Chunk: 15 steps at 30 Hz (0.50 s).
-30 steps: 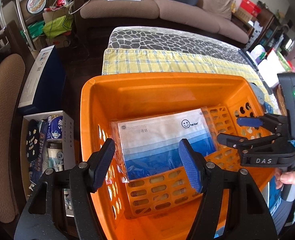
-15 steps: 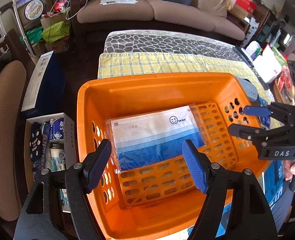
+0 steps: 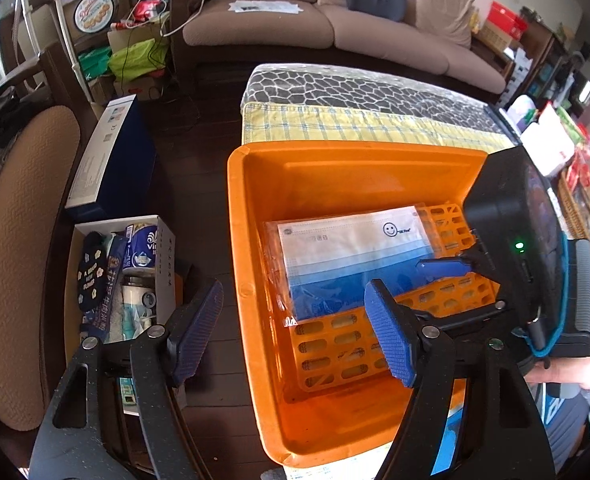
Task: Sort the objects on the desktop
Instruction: 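Open the right tool to release the mask bag into the basket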
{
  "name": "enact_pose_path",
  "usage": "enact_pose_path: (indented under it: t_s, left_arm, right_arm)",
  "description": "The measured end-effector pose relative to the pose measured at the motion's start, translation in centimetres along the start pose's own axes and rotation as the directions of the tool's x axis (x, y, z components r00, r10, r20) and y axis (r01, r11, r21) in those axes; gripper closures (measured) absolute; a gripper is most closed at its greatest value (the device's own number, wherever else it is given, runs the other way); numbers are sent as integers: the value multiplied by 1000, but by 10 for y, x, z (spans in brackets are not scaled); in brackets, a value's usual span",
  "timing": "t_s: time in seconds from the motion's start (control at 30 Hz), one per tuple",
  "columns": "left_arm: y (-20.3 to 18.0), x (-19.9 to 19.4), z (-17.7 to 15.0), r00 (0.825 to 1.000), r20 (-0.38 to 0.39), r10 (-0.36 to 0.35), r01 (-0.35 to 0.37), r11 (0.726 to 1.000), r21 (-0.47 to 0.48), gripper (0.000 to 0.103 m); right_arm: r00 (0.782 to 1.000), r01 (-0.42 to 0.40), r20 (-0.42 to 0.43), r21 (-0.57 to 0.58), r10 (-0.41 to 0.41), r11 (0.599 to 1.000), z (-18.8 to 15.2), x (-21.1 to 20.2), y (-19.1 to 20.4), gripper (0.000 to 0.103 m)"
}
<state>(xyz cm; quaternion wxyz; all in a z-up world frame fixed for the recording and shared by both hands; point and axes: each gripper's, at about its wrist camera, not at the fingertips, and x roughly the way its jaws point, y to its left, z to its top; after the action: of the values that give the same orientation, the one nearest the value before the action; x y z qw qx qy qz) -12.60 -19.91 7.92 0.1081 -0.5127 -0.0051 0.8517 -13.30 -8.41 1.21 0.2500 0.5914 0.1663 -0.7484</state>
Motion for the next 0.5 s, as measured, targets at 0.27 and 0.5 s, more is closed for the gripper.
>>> enact_pose_path:
  t_s: [0.27, 0.5]
  left_arm:
    - [12, 2, -3, 1000, 5, -21, 21, 1000, -14, 32]
    - [10, 8, -7, 999, -2, -42, 42, 999, -14, 32]
  right_arm:
    - [999, 28, -44, -18, -29, 999, 6, 23, 10, 42]
    - [998, 52, -37, -3, -52, 999, 10, 24, 2, 42]
